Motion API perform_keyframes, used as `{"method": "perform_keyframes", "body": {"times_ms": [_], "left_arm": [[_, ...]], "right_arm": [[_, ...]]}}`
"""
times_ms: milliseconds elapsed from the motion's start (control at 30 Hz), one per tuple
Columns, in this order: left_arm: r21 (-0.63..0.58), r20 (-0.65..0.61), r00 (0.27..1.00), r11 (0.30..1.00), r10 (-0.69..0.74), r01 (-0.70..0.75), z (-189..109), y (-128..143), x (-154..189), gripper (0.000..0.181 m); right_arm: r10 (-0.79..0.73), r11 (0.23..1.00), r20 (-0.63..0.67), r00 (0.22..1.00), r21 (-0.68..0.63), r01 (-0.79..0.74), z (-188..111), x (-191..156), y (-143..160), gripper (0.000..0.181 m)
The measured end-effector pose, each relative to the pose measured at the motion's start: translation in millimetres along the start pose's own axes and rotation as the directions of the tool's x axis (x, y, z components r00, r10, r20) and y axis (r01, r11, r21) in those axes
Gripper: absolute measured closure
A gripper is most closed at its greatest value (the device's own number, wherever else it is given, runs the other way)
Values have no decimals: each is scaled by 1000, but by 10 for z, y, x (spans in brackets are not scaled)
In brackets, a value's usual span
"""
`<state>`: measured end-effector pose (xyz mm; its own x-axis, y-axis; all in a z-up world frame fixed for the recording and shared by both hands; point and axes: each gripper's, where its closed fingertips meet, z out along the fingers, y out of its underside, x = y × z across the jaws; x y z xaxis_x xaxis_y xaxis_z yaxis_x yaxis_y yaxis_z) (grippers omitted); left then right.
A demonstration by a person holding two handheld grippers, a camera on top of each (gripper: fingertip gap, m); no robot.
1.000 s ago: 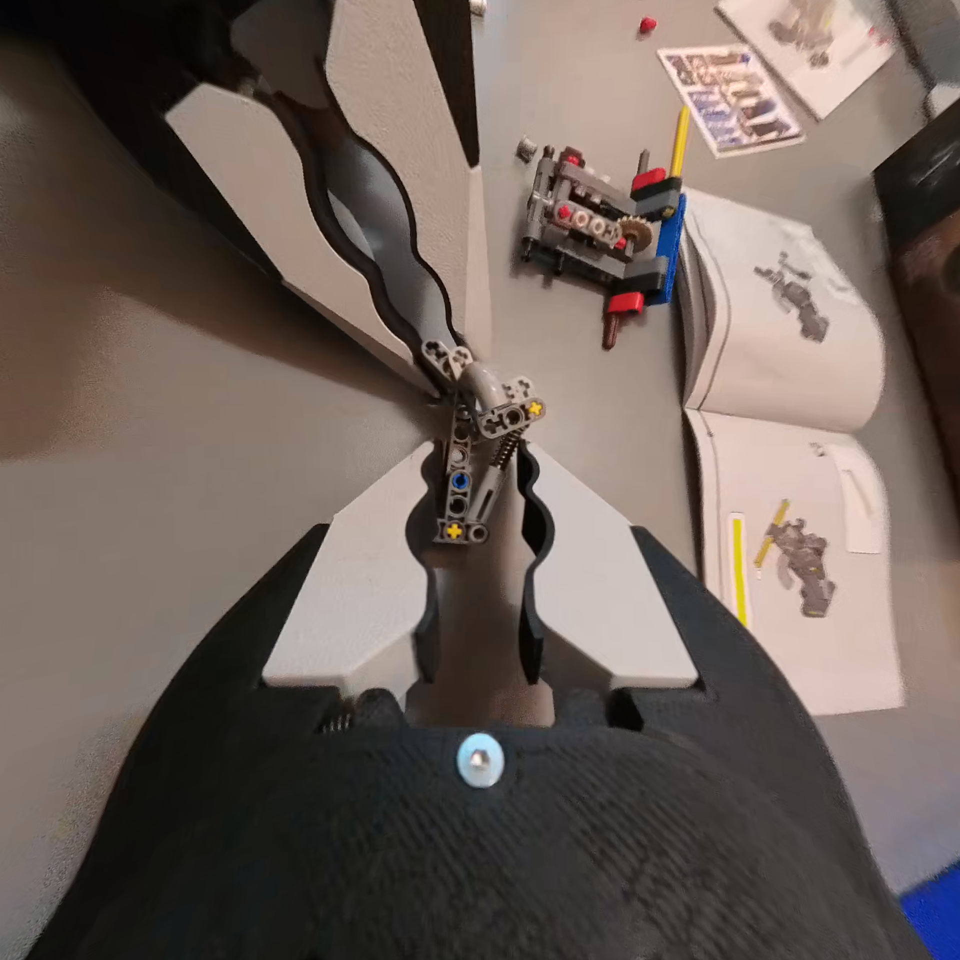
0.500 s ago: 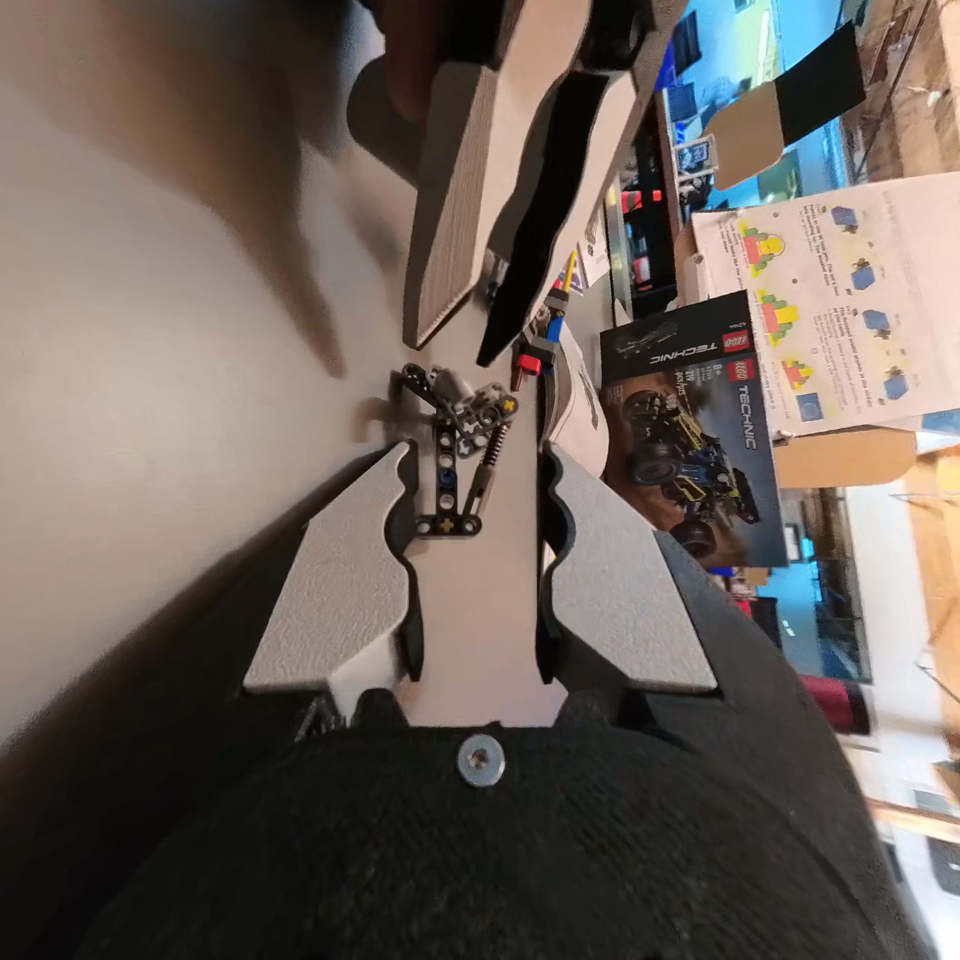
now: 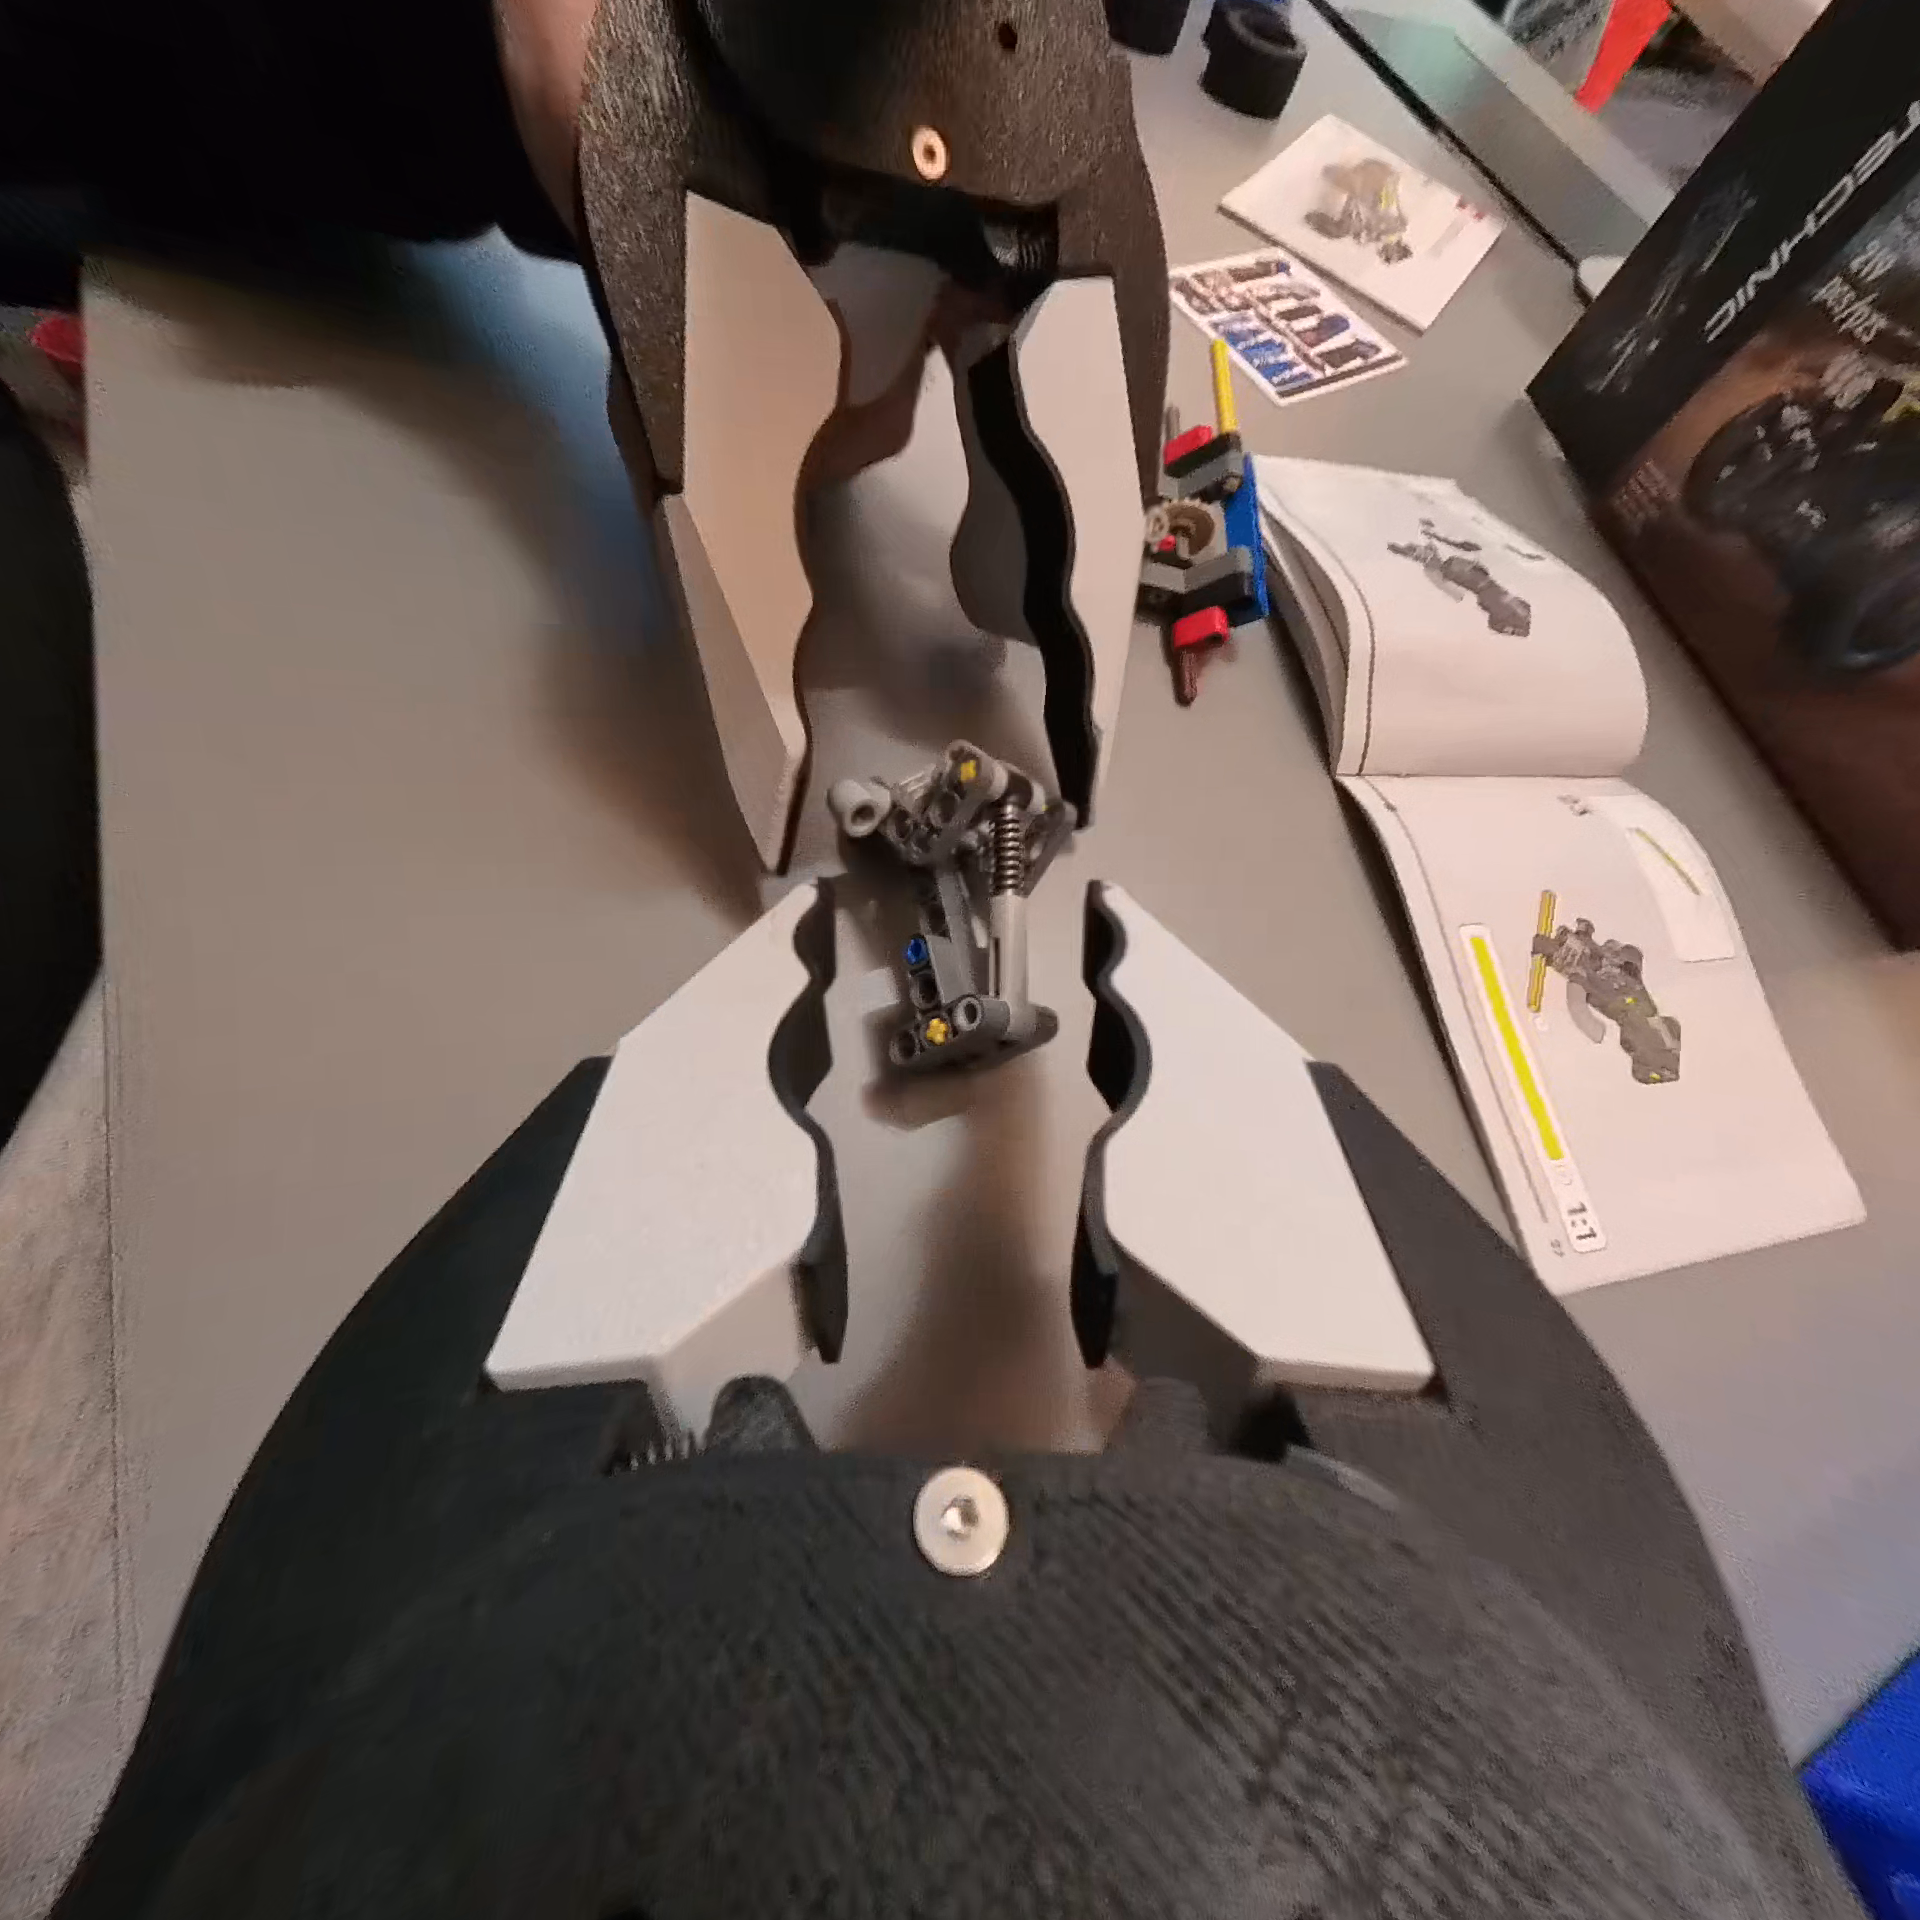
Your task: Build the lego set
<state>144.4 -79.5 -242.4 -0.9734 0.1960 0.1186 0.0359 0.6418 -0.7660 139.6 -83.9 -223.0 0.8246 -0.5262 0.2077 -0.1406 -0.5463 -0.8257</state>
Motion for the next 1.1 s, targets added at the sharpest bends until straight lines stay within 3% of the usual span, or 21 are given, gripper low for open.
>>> {"method": "perform_keyframes", "body": {"times_ms": [100, 233, 367, 433, 567, 733, 833, 933, 1100], "left_arm": [[20, -13, 1000, 1000, -8, 8, 37, -71, -25, 117], [41, -15, 1000, 999, 6, -5, 39, -113, -11, 130], [60, 36, 990, 989, 135, -137, 25, -140, 51, 130], [60, 94, 966, 967, 241, -247, 14, -146, 49, 136], [2, 178, 894, 909, 410, -417, 21, -79, 44, 136], [33, 152, 930, 939, 334, -342, -49, -72, 53, 132], [11, 144, 950, 960, 276, -281, -95, 5, -23, 134], [8, 172, 947, 961, 271, -276, -105, 8, -67, 132], [19, 155, 940, 950, 306, -312, -92, -12, -23, 131]], "right_arm": [[15, 999, 18, 1000, 28, -15, 3, 45, -39, 149], [12, 999, 16, 1000, -51, -12, 19, 37, 98, 151], [-43, 994, 54, 998, -100, 48, -32, -64, 225, 137], [13, 995, 39, 999, -102, -9, -86, -12, 251, 130], [125, 990, 41, 991, -64, -122, -119, 97, 210, 134], [88, 996, 119, 989, -26, -85, -40, -35, 54, 148], [0, 999, 60, 998, -51, 3, 10, 16, 64, 158], [-180, 983, -10, 984, -43, 179, 33, 19, 37, 168], [-472, 882, -167, 866, -70, 467, 46, 15, 37, 168]]}}
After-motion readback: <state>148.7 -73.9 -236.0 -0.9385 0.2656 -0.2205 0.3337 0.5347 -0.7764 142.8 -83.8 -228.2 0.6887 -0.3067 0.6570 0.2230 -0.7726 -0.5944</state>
